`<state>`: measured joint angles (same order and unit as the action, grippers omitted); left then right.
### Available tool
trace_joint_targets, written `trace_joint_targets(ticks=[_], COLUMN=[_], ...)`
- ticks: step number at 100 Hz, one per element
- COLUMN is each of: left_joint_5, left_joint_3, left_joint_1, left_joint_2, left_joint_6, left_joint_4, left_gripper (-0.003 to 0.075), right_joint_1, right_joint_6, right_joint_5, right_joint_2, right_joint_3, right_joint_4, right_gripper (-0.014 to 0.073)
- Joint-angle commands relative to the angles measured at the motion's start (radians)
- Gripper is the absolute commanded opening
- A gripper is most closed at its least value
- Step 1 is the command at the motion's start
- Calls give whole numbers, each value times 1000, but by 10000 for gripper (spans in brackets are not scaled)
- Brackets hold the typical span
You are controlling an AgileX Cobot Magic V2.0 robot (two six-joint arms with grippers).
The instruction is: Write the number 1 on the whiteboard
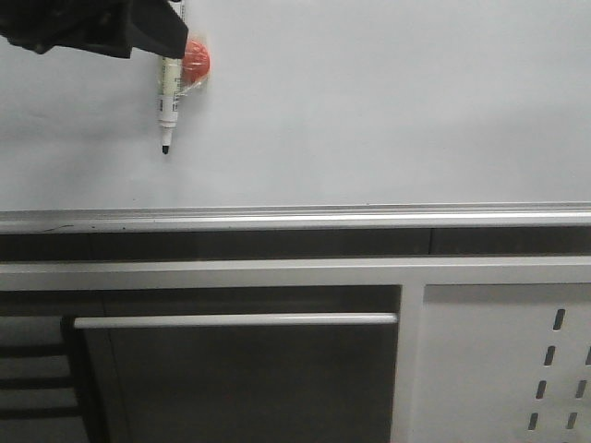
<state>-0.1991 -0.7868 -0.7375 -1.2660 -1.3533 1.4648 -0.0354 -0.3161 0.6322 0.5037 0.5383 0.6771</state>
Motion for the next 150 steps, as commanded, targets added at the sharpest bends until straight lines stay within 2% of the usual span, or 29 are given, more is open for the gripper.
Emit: trace_joint_targets(ticks=[1, 23, 38, 68, 120, 141, 150], left_joint_5=[-12, -44, -60, -78, -54, -52, -65], left_joint_3=[-47, -52, -55, -55, -59, -112, -120], left_joint_1=[-7, -7, -7, -3, -3, -3, -3], left_joint_2=[-1, -36, -36, -36, -46, -94, -94], left_joint_6=[1, 1, 1, 1, 1, 1, 1], left_joint_4=[-24, -47, -75, -86, -88, -88, -88], left_gripper=[327, 322, 274, 248, 250, 249, 225], right_joint_1=[-5, -5, -5, -5, -5, -5, -5], right_joint_6=[-14, -14, -14, -14, -14, -14, -14], right_joint_5=[-59, -59, -59, -59, -51, -42, -39], right_joint_2=[14, 14, 14, 14, 14, 14, 14], right_joint_3=[37, 37, 37, 37, 37, 37, 37], right_joint_4=[27, 27, 27, 27, 27, 27, 27], right_gripper=[291, 291, 291, 291, 291, 291, 291])
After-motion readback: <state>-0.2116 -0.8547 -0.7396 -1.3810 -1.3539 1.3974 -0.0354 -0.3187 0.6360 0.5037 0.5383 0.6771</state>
